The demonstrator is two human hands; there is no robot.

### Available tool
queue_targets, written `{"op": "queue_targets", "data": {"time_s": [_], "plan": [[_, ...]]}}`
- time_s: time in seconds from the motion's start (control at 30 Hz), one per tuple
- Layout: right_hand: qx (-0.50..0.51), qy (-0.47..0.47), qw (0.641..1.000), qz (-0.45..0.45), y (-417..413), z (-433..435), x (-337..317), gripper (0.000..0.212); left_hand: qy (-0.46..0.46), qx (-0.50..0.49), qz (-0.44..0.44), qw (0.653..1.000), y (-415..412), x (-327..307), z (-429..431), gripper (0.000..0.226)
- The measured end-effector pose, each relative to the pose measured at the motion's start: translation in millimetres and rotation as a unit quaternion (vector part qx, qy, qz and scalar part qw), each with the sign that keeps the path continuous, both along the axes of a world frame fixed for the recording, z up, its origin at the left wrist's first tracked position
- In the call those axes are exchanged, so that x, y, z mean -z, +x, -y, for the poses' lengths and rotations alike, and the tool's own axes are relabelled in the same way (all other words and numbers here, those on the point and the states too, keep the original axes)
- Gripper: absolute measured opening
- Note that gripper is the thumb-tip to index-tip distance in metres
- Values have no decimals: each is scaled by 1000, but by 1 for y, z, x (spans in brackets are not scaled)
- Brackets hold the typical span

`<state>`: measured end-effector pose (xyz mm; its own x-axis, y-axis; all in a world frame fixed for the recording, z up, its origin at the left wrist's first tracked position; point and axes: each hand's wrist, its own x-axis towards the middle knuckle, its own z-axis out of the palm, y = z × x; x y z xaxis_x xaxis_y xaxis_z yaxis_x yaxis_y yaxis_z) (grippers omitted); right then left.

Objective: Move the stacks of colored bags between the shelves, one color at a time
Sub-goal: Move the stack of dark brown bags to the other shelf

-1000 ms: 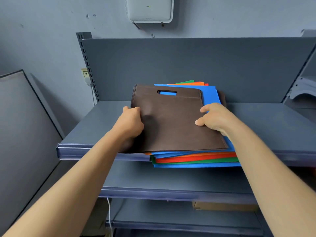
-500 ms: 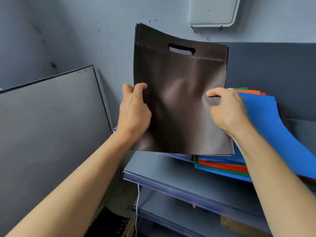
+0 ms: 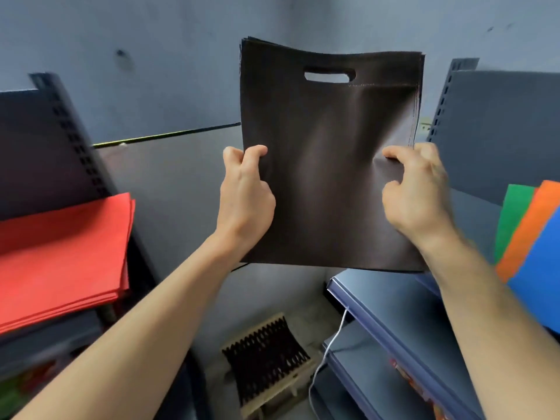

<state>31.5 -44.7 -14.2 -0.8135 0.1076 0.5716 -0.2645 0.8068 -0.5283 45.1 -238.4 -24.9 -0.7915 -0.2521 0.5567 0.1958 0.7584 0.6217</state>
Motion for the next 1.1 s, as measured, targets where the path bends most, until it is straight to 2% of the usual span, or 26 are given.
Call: {"op": "queue_targets", "data": {"time_s": [0.27, 0.5, 0.73, 0.97, 1.1], "plan": [[-148, -8, 989, -10, 9, 85, -3, 52, -23, -149, -31, 988, 60, -4, 75, 54], [-245, -12, 969, -8, 28, 157, -9, 52, -29, -218, -49, 974, 110, -4, 137, 52], [-329, -6, 944, 14, 75, 271, -2, 53, -39, -304, -49, 951, 183, 3, 236, 50], [-365, 22, 930, 34, 134, 403, -1, 52, -38, -351, -25, 935, 251, 5, 365, 50], [-374, 46, 924, 61, 160, 484, 4, 52, -41, -369, 20, 928, 280, 7, 443, 48]]}}
